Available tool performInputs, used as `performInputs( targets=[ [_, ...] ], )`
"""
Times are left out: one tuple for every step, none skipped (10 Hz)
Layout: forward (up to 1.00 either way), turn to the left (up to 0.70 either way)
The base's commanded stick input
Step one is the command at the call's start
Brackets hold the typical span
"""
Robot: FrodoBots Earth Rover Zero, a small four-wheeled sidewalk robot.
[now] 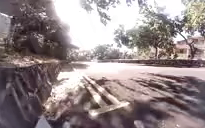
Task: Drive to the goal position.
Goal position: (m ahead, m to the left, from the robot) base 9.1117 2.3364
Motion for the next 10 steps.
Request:
performInputs(
  targets=[
    [0.70, -0.03],
    [0.70, 0.00],
    [0.70, 0.00],
    [0.70, 0.00],
    [0.70, 0.00],
    [0.70, 0.00],
    [0.70, 0.00],
    [0.70, 0.00],
    [0.70, 0.00],
    [0.70, 0.00]
  ],
)
